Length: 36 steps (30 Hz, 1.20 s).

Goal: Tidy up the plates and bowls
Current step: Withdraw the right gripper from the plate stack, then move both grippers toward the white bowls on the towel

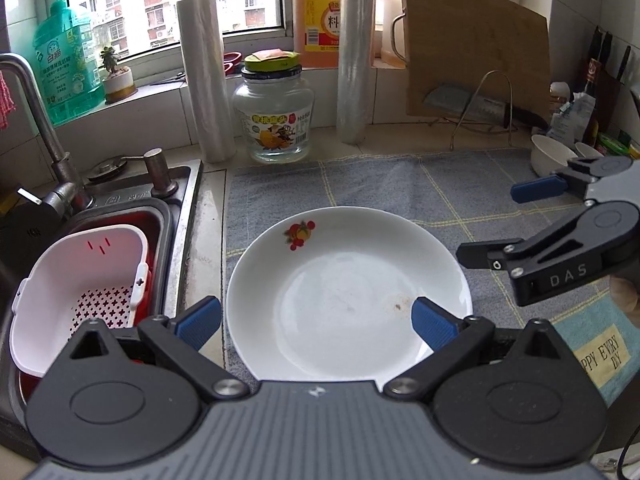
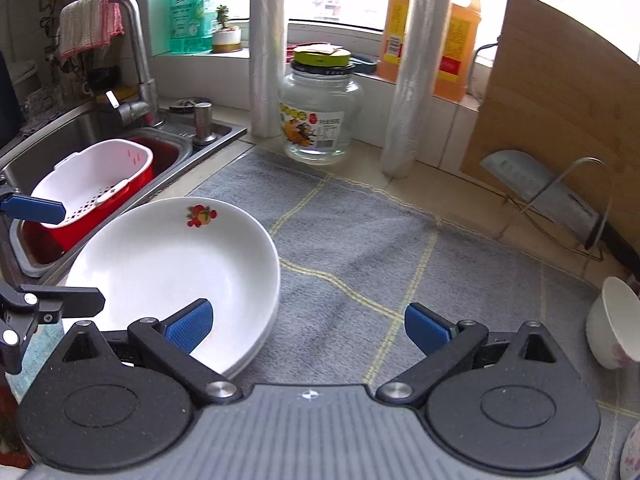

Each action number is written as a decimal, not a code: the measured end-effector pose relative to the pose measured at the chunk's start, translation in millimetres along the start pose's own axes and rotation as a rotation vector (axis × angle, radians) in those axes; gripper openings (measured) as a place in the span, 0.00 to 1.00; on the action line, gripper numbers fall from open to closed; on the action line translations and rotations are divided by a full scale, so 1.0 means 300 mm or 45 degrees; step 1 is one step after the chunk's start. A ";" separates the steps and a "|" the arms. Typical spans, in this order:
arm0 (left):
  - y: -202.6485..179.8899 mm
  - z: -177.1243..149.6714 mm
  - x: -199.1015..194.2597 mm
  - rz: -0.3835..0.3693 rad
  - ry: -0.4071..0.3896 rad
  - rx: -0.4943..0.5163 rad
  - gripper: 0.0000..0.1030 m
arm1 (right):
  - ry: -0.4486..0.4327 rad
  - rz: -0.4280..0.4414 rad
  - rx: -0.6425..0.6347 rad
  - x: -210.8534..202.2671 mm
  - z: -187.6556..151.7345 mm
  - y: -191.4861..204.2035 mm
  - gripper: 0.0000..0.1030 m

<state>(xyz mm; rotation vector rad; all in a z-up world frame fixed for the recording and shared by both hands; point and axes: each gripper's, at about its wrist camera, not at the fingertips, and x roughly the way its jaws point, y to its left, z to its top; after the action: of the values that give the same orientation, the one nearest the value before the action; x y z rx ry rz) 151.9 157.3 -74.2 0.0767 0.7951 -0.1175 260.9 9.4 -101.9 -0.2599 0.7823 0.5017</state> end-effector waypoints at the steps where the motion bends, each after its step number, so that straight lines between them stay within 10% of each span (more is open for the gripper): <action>1: -0.007 -0.001 0.004 -0.007 -0.002 -0.008 0.98 | -0.015 -0.032 0.008 -0.014 -0.017 -0.008 1.00; 21: -0.385 0.040 0.073 -0.186 -0.020 0.112 0.98 | -0.055 -0.391 0.251 -0.275 -0.312 -0.351 1.00; 36: -0.962 0.129 0.161 -0.249 0.012 0.101 0.98 | -0.121 -0.297 0.179 -0.492 -0.542 -0.880 1.00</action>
<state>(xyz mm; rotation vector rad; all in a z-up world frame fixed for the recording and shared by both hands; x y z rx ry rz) 174.3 -136.7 -88.8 0.0748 0.8061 -0.3340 211.4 -330.3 -95.5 -0.1926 0.6807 0.2361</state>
